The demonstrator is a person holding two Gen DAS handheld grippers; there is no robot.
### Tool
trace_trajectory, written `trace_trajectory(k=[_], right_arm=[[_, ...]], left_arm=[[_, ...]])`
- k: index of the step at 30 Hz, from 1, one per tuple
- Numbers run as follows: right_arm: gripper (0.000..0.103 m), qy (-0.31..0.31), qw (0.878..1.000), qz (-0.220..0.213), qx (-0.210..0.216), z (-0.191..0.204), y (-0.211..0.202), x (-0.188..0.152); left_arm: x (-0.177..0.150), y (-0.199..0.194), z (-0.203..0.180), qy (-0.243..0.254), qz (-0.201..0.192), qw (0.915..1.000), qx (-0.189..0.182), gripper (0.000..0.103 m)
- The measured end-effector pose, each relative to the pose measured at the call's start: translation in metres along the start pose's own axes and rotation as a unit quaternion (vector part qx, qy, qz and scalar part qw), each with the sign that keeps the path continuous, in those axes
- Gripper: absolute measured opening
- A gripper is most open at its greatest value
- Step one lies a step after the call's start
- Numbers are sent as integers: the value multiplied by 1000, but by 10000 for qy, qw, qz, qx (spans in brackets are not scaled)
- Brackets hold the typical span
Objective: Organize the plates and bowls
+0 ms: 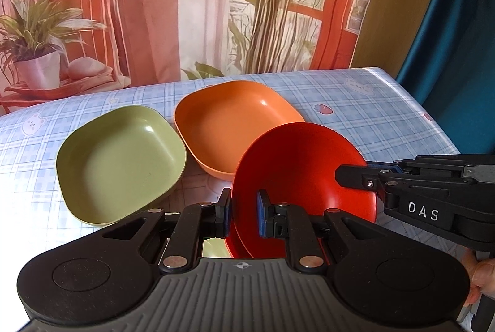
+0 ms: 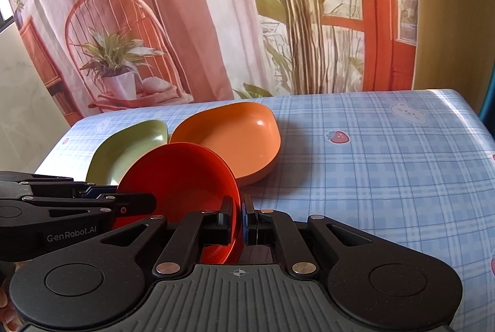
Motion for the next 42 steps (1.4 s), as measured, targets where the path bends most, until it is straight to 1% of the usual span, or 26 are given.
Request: trace_trajectory(k=[2, 7, 10, 12, 14, 15, 25, 29, 36, 42], right_arm=[[6, -28, 10000, -16, -11, 0, 0, 0], [7, -317, 9994, -44, -158, 6, -1, -1], [12, -356, 9991, -74, -212, 7, -3, -1], [13, -369, 9990, -110, -232, 7, -5, 0], [15, -387, 9988, -128, -265, 7, -7, 0], [15, -384, 9988, -138, -275, 7, -9, 0], [20, -304, 9985, -247, -378, 6, -30, 1], [20, -297, 9981, -311, -451, 6, -41, 2], [20, -294, 9977, -353, -503, 11, -56, -2], [19, -206, 9981, -308, -496, 15, -56, -8]], left_arm=[[0, 1, 0, 5, 3, 10000, 11, 18], [-1, 1, -1, 34, -4, 10000, 73, 18], [-1, 0, 1, 15, -4, 9999, 104, 20], [0, -3, 1, -6, -36, 9999, 102, 24], [0, -6, 2, -23, -87, 9999, 108, 34], [1, -7, 2, -27, -115, 9999, 116, 35], [2, -36, 4, -125, -349, 9991, 188, 38], [2, -49, 11, -180, -469, 9984, 244, 42], [-1, -71, 21, -260, -600, 9974, 310, 43], [-8, -84, 30, -321, -636, 9969, 340, 44]])
Point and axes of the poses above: each gripper's, at about its wrist camera, not at the fingertips, and y roughly the way its jaws point, z to its left, x to its top, the point moved 6 cm from there along y, roughly the way its jaws point, and after that the axes turned 12 degrees about -y, right-handed, at the moved point
